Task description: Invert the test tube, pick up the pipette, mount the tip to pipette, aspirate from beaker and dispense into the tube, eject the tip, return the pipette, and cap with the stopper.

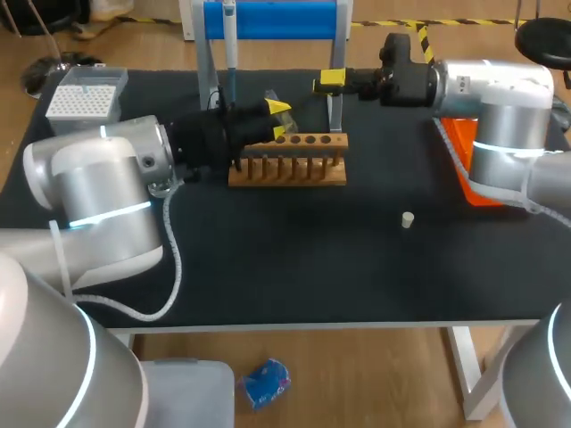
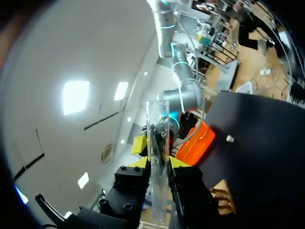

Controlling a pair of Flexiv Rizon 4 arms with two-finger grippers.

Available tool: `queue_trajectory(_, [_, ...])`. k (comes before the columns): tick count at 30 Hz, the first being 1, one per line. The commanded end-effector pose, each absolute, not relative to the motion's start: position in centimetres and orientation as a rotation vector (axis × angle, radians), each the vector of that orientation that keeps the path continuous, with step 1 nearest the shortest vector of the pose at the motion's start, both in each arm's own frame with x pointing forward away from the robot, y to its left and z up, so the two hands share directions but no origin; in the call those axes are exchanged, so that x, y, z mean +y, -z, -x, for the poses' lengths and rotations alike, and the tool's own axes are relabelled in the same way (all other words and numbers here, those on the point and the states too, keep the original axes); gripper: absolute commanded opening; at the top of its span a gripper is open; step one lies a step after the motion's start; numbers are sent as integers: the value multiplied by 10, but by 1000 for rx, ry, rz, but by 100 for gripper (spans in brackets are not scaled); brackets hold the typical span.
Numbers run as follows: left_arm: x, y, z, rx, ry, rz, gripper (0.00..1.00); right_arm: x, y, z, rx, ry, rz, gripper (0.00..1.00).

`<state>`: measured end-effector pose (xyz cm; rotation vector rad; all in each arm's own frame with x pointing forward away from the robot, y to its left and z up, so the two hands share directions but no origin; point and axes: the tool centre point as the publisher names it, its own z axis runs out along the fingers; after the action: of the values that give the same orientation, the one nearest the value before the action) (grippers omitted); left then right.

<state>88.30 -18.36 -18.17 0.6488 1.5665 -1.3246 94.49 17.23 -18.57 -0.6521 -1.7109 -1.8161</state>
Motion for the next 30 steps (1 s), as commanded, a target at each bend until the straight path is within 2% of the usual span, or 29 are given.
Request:
queue_trajectory(1, [-182, 165, -886, 1813, 1529, -413, 0, 159, 185, -945, -2179, 1844, 447, 100])
queue_trajectory(7, [-180, 147, -894, 1995, 1764, -75, 0, 140, 209, -938, -3012, 1610, -34, 100])
queue_trajectory(23, [-179, 145, -899, 1968, 1763, -161, 0, 140, 209, -938, -3012, 1610, -34, 100])
queue_trajectory(30, [-191, 151, -923, 2090, 1806, -57, 0, 125, 243, -945, -3052, 1615, -219, 100])
